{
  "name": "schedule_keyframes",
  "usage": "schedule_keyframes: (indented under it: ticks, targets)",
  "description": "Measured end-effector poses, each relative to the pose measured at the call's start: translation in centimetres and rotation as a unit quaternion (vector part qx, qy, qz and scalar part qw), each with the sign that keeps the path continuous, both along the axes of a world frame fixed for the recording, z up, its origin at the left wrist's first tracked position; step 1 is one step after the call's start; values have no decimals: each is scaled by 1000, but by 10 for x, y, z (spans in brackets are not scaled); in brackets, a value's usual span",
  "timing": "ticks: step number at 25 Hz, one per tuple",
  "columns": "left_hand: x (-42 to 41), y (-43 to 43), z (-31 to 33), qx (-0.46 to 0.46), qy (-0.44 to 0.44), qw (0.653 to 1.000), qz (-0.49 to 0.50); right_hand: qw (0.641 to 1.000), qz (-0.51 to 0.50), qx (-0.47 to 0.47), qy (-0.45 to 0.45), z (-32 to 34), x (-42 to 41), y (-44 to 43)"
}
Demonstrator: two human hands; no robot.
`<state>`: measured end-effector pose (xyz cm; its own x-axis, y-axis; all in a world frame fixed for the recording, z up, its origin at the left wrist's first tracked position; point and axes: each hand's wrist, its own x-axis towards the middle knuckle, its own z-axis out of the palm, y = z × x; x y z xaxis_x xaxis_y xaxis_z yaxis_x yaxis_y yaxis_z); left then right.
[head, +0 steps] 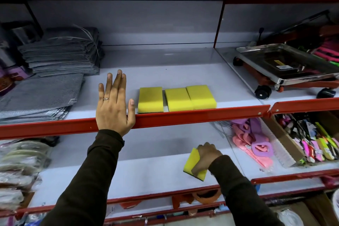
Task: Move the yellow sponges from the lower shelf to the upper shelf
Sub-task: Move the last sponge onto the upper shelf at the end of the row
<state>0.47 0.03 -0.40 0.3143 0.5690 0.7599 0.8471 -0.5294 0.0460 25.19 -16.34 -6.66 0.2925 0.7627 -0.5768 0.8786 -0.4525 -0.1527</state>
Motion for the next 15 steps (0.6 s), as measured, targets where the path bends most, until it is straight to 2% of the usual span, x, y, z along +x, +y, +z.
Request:
schedule_keyframes:
  ticks: [1, 3, 7, 10, 13, 15]
  targets:
    - [0, 0, 0, 0, 0, 1000, 1, 1000, 24, -8, 15, 32, -2, -3]
    - [1, -1, -1, 5, -2, 1000, 1, 997, 63, 34, 18, 99, -5, -15]
    - [-1, -1, 0, 4, 1, 1000, 3, 979, 54, 176, -90, 207, 13, -27]
    - [0, -2, 0, 8, -4, 1000, 0, 969, 7, 187, -160, 225, 52, 3]
    - [-1, -1, 0, 5, 0, 1000, -3, 974, -28, 139, -177, 206, 81, 38]
    - [-1, -1, 0, 5, -1, 1000, -3, 978, -12, 110, -176, 189, 90, 53]
